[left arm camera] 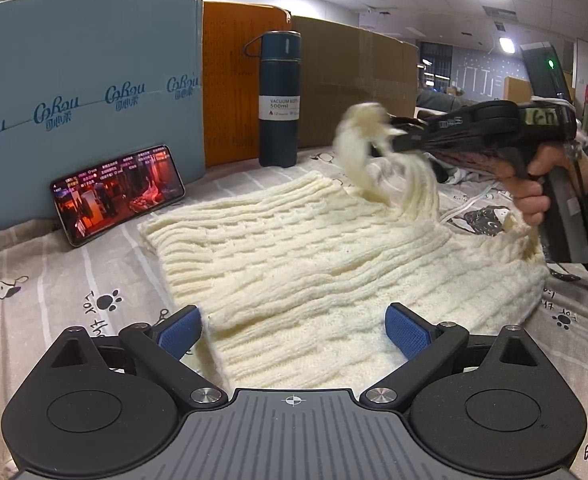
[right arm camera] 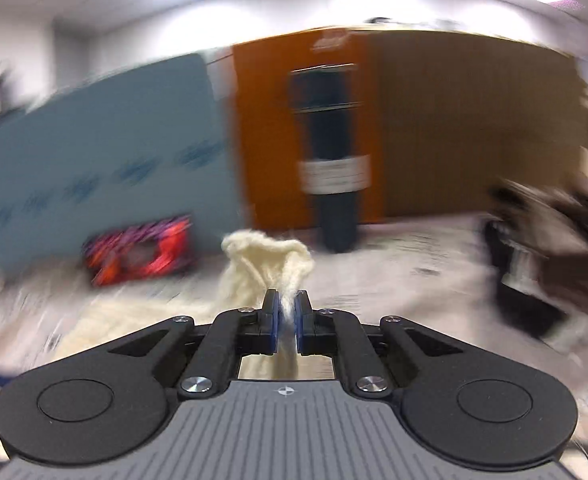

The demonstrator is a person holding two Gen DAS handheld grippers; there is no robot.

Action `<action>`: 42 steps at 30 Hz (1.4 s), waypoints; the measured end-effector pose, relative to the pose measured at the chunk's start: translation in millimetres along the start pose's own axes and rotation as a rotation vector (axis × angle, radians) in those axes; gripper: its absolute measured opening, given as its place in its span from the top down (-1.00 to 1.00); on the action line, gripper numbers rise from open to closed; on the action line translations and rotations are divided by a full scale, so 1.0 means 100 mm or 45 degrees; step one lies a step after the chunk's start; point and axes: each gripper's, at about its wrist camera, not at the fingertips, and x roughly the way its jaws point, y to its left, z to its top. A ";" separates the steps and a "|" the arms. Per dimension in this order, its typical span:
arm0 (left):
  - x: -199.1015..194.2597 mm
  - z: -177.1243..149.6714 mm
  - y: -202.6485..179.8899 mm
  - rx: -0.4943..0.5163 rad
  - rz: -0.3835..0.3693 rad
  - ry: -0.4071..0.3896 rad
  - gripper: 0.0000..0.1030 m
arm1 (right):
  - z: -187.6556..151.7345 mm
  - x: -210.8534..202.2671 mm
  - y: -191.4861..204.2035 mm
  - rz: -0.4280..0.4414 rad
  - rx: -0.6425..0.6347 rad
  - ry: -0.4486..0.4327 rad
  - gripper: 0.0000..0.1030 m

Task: Fold clothes

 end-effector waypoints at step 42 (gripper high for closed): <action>-0.38 0.02 -0.07 0.216 -0.255 -0.198 0.69 | -0.55 -0.23 0.13 0.660 -0.174 0.292 -0.82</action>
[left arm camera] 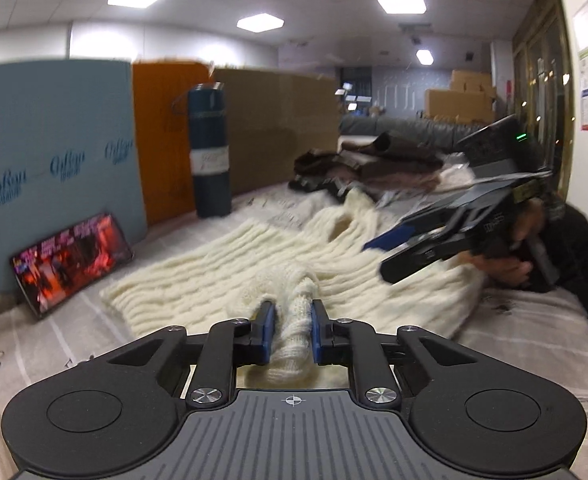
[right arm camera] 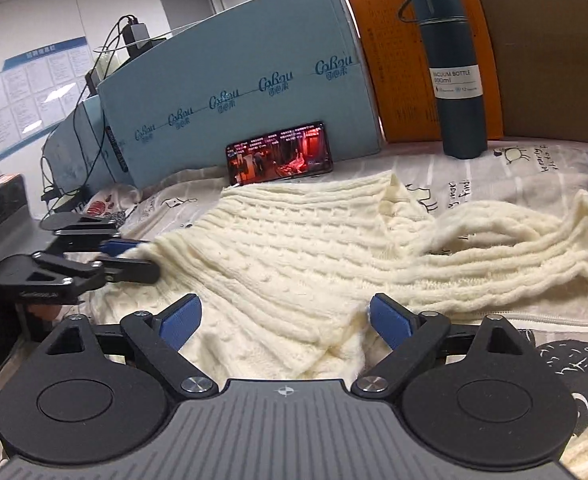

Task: Fold clothes

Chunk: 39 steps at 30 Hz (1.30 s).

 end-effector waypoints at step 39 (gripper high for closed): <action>-0.96 -0.37 -0.19 -0.756 0.133 -0.195 -0.81 | -0.91 -1.41 0.57 0.360 -0.126 -0.145 -0.55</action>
